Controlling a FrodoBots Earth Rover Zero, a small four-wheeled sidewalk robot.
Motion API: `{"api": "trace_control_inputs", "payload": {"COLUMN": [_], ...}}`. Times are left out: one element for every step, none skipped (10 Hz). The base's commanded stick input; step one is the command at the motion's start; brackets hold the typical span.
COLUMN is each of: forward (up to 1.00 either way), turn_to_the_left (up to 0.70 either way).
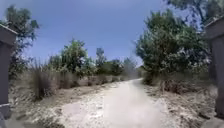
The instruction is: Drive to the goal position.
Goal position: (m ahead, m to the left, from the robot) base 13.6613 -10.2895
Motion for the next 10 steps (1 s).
{"api": "trace_control_inputs", "payload": {"forward": [0.30,0.30,0.30,0.30,0.30,0.30,0.30,0.30,0.30,0.30], "turn_to_the_left": [0.00,0.33,0.75,0.68,0.30,0.00,0.00,0.00,0.00,0.00]}}
